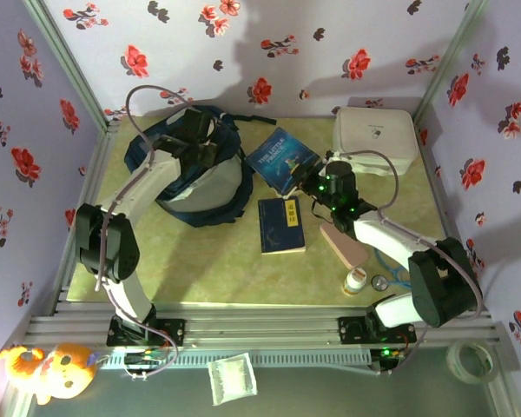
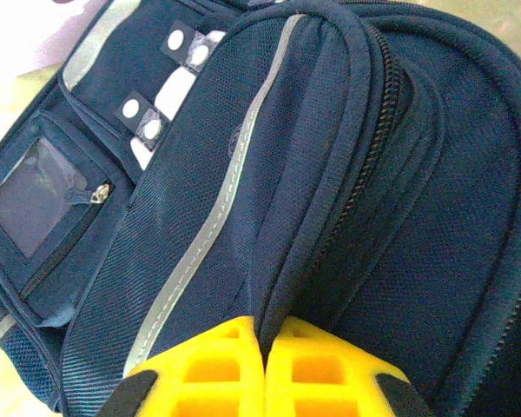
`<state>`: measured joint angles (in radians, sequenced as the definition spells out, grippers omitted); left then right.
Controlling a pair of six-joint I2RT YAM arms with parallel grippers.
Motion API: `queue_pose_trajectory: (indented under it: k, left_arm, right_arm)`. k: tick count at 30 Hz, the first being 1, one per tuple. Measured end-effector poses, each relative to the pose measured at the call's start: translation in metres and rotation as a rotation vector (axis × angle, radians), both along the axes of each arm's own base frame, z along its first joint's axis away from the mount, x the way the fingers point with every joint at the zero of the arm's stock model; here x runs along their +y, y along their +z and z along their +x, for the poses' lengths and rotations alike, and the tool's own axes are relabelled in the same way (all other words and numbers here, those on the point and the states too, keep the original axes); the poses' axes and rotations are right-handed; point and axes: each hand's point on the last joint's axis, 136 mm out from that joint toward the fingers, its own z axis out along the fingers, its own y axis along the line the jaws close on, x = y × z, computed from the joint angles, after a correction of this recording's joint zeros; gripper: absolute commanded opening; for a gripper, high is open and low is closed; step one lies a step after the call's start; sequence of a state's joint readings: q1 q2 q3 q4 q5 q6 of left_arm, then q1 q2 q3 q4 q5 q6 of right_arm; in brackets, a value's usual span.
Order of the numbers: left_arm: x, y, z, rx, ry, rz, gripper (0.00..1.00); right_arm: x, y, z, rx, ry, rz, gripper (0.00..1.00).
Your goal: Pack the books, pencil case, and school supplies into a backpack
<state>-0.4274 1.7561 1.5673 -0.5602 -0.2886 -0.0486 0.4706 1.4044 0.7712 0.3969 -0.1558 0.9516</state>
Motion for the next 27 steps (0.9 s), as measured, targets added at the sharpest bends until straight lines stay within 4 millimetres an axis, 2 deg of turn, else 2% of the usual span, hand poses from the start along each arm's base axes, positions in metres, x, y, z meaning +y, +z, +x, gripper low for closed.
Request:
queue_pose_trajectory:
  k: [4, 8, 16, 21, 27]
  left_arm:
    - [0.0, 0.003, -0.001, -0.005, 0.003, -0.007, 0.0]
    - [-0.003, 0.009, -0.002, -0.001, -0.003, -0.027, 0.0]
    - [-0.013, 0.043, -0.014, -0.01, -0.027, -0.107, 0.0]
    - [-0.018, 0.063, -0.02, -0.01, -0.021, -0.152, 0.0]
    - [-0.016, 0.07, -0.028, 0.002, -0.004, -0.175, 0.0]
  right_arm:
    - [0.011, -0.004, -0.003, 0.017, 0.031, -0.008, 0.08]
    - [0.031, -0.008, -0.001, 0.036, 0.081, -0.006, 0.08]
    - [0.084, -0.014, -0.003, 0.075, 0.208, 0.044, 0.09]
    - [0.124, -0.006, 0.004, 0.067, 0.258, 0.081, 0.09]
    - [0.153, -0.005, 0.023, 0.075, 0.248, 0.1, 0.1]
